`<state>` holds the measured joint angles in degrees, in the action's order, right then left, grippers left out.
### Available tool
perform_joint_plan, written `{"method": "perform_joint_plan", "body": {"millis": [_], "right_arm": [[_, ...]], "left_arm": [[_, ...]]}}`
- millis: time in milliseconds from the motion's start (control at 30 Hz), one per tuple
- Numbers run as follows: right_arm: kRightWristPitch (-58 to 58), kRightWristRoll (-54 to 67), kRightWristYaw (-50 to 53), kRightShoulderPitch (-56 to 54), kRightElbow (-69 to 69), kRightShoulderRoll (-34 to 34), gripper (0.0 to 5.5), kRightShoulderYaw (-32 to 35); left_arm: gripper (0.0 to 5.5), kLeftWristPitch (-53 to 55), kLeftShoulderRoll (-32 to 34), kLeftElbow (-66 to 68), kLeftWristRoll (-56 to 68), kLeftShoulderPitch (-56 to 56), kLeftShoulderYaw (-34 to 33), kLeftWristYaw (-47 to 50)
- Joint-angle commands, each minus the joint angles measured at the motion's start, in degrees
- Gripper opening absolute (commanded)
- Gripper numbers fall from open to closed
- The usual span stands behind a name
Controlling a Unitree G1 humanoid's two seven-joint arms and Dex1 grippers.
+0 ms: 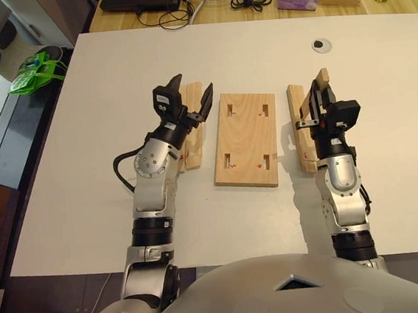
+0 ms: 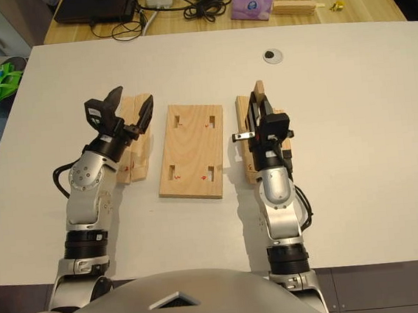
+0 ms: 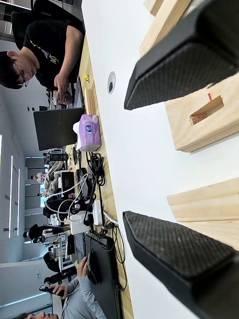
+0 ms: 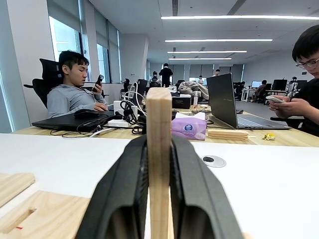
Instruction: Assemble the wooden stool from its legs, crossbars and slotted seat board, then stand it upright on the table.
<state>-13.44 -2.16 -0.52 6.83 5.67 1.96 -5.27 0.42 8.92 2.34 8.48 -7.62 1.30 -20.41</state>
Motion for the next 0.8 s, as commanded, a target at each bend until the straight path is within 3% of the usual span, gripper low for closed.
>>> {"method": "perform_joint_plan", "body": {"millis": [33, 500, 800], "right_arm": [[0.09, -0.15, 0.30, 0.74, -0.19, 0.01, 0.38, 0.14], [-3.33, -0.81, 1.45, 0.17, -6.70, -0.58, 0.38, 1.53], [3.01, 7.97, -2.96, 0.33, -8.88, 0.88, 0.38, 2.85]], "left_arm": [[3.77, -0.13, -0.01, -0.13, -0.32, 0.36, 0.04, 0.32], [3.77, 0.27, 0.11, -0.41, -0.17, 0.29, 0.04, 0.14], [3.77, 0.25, 0.14, -0.25, -0.26, 0.20, -0.06, 0.30]]}}
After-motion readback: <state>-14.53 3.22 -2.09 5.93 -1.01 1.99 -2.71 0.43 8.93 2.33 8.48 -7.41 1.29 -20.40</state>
